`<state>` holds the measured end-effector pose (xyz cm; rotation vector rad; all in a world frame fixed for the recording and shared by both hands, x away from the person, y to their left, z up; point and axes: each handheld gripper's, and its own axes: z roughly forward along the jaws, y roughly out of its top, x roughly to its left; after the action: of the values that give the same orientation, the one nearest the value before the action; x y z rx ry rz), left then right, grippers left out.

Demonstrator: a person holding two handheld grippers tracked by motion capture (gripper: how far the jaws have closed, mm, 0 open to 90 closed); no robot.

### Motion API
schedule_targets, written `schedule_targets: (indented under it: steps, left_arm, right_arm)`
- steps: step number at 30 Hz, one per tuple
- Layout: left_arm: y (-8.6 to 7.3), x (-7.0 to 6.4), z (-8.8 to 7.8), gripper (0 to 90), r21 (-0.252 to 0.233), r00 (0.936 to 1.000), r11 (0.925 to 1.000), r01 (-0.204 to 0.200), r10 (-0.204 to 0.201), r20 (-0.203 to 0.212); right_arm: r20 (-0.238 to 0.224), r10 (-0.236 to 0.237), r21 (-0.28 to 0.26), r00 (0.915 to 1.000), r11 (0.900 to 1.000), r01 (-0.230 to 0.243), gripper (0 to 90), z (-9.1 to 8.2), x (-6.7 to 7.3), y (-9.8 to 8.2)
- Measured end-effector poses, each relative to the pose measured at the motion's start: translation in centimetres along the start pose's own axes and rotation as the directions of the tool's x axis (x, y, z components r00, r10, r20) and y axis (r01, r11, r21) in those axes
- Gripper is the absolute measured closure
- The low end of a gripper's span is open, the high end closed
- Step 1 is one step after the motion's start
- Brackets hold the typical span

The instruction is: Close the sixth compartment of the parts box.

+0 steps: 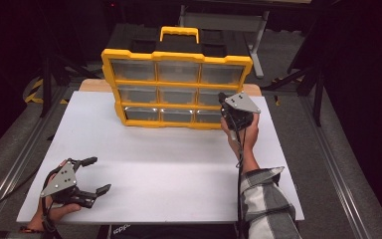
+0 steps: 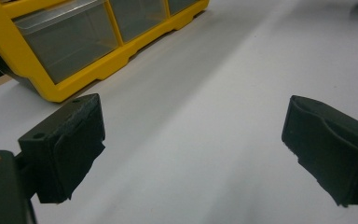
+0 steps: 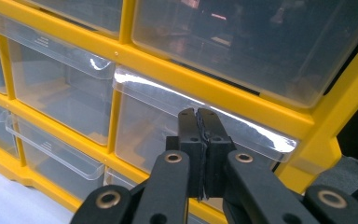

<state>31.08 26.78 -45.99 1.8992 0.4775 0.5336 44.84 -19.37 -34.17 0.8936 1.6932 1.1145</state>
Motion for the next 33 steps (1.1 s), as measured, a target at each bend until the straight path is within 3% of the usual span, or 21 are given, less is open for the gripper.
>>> schedule_targets:
  steps: [22, 33]
  left_arm:
    - [0.04, -0.01, 0.00, 7.1, 0.008, 0.9999, 0.9999, -0.010, 0.010, 0.004]
    - [0.03, -0.06, 0.07, 7.1, 0.012, 0.9999, 0.9999, -0.010, 0.010, 0.008]
  right_arm:
    - [-0.016, 0.008, -0.031, 0.9998, 0.999, -0.008, 77.5, -0.49, 0.56, -0.24]
    - [-0.022, 0.010, -0.036, 0.9997, 0.999, -0.011, 61.7, -0.64, 0.67, -0.34]
